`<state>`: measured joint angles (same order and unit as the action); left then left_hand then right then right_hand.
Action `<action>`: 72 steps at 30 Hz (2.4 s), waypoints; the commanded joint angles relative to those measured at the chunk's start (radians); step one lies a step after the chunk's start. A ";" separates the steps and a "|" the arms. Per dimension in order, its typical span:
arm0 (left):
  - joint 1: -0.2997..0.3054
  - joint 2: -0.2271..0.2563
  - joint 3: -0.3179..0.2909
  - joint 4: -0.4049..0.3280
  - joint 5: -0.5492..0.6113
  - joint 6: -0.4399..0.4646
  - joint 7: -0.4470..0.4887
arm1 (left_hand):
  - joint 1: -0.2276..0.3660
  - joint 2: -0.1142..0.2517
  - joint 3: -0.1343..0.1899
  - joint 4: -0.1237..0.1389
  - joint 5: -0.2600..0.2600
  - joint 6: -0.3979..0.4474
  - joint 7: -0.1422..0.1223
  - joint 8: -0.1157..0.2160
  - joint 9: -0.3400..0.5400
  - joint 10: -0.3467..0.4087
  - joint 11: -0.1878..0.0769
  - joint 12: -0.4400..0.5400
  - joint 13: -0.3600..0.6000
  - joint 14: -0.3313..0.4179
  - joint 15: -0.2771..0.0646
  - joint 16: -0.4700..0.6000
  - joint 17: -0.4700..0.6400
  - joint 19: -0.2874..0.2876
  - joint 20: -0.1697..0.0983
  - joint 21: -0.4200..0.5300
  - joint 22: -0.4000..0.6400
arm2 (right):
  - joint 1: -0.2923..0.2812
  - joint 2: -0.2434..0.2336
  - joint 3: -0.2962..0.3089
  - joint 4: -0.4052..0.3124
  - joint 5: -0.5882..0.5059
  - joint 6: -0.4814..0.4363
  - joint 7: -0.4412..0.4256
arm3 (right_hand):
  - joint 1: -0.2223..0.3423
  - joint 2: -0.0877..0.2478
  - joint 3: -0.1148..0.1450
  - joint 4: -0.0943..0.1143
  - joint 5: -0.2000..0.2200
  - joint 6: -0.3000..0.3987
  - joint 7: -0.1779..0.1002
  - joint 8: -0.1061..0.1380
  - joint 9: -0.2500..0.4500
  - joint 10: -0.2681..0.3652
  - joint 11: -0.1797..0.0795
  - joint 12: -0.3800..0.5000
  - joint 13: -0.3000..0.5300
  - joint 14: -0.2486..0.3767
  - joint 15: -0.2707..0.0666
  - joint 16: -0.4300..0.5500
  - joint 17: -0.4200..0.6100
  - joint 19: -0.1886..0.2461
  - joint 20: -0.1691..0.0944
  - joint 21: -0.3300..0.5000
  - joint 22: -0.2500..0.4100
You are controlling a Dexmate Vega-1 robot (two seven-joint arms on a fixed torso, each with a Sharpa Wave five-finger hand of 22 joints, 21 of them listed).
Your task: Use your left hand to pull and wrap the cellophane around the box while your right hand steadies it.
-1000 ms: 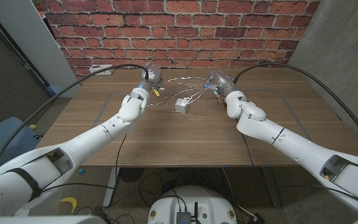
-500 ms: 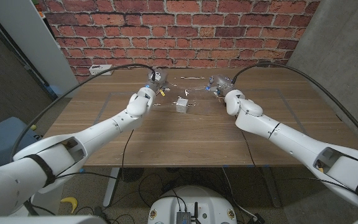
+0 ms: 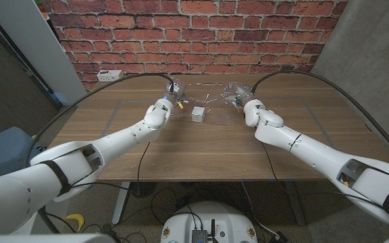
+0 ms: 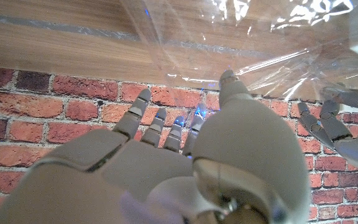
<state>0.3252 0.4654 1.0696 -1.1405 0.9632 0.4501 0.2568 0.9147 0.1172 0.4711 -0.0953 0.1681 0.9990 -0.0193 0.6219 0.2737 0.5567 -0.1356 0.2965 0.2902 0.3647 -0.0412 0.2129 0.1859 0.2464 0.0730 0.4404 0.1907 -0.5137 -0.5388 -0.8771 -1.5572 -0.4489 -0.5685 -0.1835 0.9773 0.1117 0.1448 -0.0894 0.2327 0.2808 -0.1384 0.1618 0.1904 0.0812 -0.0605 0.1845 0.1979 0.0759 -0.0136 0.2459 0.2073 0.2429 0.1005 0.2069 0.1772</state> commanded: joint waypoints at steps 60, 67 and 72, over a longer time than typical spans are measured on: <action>-0.199 -0.198 0.272 0.391 -0.127 0.022 0.100 | 0.004 0.003 0.006 -0.035 0.009 0.024 0.008 0.005 -0.020 0.004 -0.011 -0.008 0.005 -0.002 -0.124 -0.009 0.005 0.005 -0.013 -0.001 0.003 | -0.032 -0.157 0.087 -0.148 0.240 0.249 0.422 | -0.421 -0.007 0.038 0.119 -0.043 0.220 0.094 0.030 0.002 0.298 0.089 0.025 0.007 0.243 -0.030 0.002 0.023 0.128 -0.019 0.013 0.012; -0.195 -0.179 0.277 0.353 -0.122 0.043 0.085 | -0.001 0.004 0.006 -0.034 0.009 0.023 0.004 0.005 -0.020 0.005 -0.006 -0.009 0.006 -0.002 -0.125 -0.009 0.006 0.004 -0.014 -0.002 0.003 | -0.004 -0.142 0.054 -0.113 0.229 0.226 0.448 | -0.474 -0.012 0.023 0.132 -0.027 0.091 0.074 0.011 0.000 0.242 0.092 0.004 0.006 0.188 -0.023 -0.034 0.009 0.083 -0.005 -0.005 0.008; -0.188 -0.159 0.274 0.315 -0.115 0.057 0.077 | -0.008 0.004 0.004 -0.032 0.008 0.015 -0.002 0.003 -0.021 0.009 -0.004 -0.009 0.006 -0.001 -0.124 -0.008 0.006 0.003 -0.013 -0.002 0.003 | 0.022 -0.131 0.024 -0.099 0.203 0.188 0.465 | -0.426 0.027 0.064 0.096 -0.015 0.092 0.070 0.025 -0.002 0.203 0.081 0.001 0.004 0.146 -0.031 -0.052 -0.003 0.056 -0.006 -0.012 0.005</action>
<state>0.1314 0.2759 1.3364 -0.7659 0.8419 0.4805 0.3518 0.9140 0.1180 0.4739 -0.1228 0.1681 1.0136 -0.0142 0.6216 0.2507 0.5615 -0.1446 0.2883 0.2958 0.3664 -0.0428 0.2053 0.1886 0.2479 0.0676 0.4403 0.1909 -0.5491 -0.6916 -0.7971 -1.7055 -0.2295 -0.3296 0.2075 0.5116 0.1064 0.1775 0.0316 0.2042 0.3763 -0.0645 0.1746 0.1876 0.3007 0.0251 0.1884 0.1997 0.2396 -0.0392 0.2033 0.2098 0.3117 0.0948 0.1996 0.1812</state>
